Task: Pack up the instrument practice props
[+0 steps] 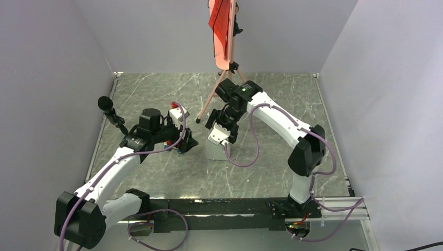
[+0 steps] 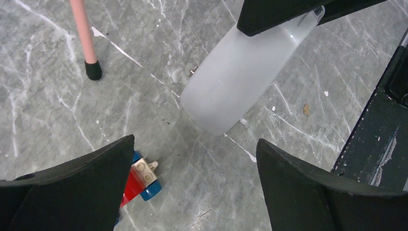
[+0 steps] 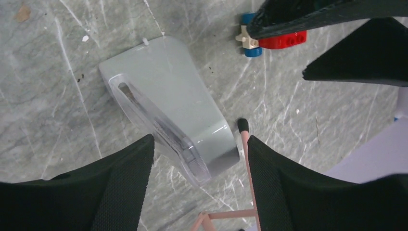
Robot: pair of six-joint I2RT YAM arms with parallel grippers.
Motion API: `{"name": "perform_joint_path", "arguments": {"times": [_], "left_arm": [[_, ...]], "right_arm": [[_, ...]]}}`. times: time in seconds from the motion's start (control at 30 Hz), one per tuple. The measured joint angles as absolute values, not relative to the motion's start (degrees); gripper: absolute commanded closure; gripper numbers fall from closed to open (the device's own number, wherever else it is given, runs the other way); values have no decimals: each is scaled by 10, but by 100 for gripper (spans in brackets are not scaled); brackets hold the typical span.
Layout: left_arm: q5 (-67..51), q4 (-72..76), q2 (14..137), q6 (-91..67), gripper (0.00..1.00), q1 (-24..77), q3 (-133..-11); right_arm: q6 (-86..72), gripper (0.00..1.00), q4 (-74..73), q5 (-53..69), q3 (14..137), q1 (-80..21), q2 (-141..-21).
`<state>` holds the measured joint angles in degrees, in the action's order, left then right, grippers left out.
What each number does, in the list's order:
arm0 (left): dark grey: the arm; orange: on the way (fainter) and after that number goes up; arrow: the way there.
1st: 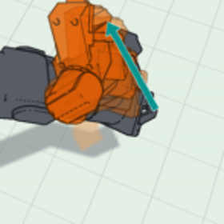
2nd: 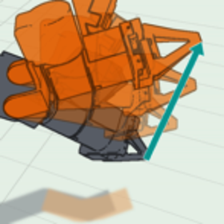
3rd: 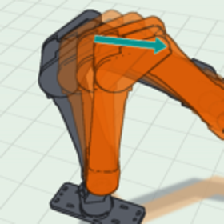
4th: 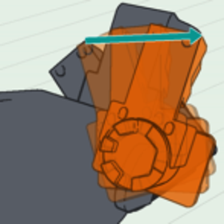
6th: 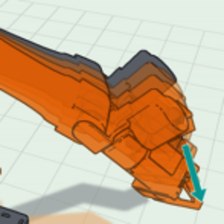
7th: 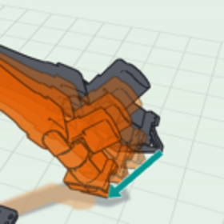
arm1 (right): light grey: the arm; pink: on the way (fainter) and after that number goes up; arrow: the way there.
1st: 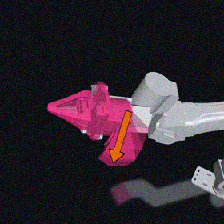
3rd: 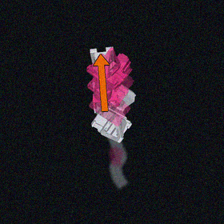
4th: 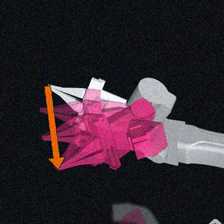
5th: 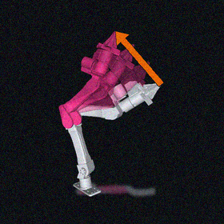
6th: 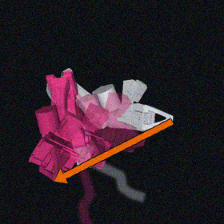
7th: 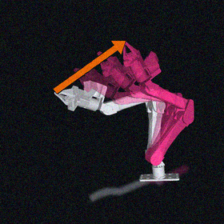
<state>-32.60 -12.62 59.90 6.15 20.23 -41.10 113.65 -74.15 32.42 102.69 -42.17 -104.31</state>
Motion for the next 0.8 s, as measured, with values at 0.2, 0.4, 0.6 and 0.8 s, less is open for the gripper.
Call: {"name": "perform_joint_path", "arguments": {"times": [0.2, 0.4, 0.6, 0.8], "left_arm": [[-322, -127, 575, 63, 1, 188, -403], [-321, -128, 568, 66, 1, 178, -402], [-338, -129, 570, 79, 1, 176, -402], [-366, -127, 597, 99, 1, 176, -402]], "right_arm": [[1162, 45, -838, 294, 1121, -431, -1108], [1164, 57, -863, 282, 1131, -431, -1111], [1050, 75, -866, 288, 1141, -418, -1112], [890, 83, -865, 346, 1140, -366, -1115]]}}
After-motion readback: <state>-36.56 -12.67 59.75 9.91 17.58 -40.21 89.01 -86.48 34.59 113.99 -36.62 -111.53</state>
